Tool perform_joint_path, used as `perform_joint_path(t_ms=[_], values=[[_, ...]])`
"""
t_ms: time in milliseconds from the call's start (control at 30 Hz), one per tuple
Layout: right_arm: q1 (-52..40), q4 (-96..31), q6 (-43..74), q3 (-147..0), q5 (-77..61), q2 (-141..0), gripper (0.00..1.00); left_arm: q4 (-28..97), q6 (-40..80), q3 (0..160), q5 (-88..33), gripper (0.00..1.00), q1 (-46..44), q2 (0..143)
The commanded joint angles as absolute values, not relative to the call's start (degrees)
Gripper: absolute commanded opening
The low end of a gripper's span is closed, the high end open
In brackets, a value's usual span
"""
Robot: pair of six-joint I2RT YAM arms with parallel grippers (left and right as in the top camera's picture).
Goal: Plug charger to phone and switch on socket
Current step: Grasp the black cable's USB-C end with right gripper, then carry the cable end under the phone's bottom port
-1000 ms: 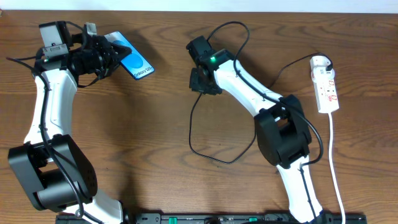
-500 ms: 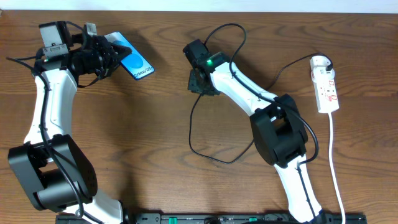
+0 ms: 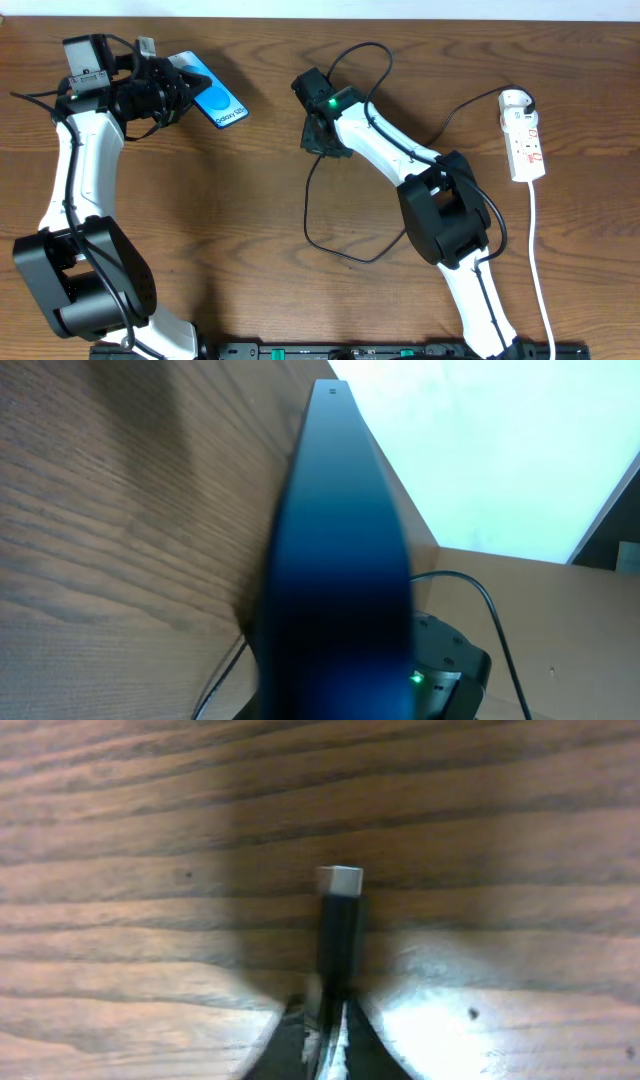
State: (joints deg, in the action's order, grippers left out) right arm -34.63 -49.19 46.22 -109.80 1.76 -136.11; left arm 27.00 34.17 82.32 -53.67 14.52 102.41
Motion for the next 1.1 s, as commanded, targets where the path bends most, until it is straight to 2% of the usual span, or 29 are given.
perform_joint_path(t_ms=[0, 233, 400, 533, 800, 1067], values=[[-34.7, -48.6, 46.5, -109.6, 2.0, -138.9, 0.01, 27.0, 33.0, 83.4, -55.0, 0.07, 14.7, 101.1], [-30.4, -48.6, 35.5, -109.8, -7.4, -136.4, 0.01, 27.2, 33.0, 83.4, -55.0, 0.07, 14.7, 101.1], [-24.7, -49.6, 8.0, -109.8, -27.3, -132.6, 0.01, 28.2, 33.0, 83.4, -55.0, 0.07, 14.7, 101.1], [-22.0, -55.0, -6.7, -109.8, -38.3, -131.0, 0.01, 28.3, 33.0, 83.4, -55.0, 0.07, 14.7, 101.1], [-18.3, -56.6, -14.2, -109.8, -62.8, -130.6, 0.01, 26.4, 32.6, 83.4, -62.9, 0.07, 14.7, 101.1], [-17.2, -60.7, -13.8, -109.8, -60.7, -124.9, 0.01, 21.9, 32.6, 83.4, -72.3, 0.07, 14.7, 101.1]])
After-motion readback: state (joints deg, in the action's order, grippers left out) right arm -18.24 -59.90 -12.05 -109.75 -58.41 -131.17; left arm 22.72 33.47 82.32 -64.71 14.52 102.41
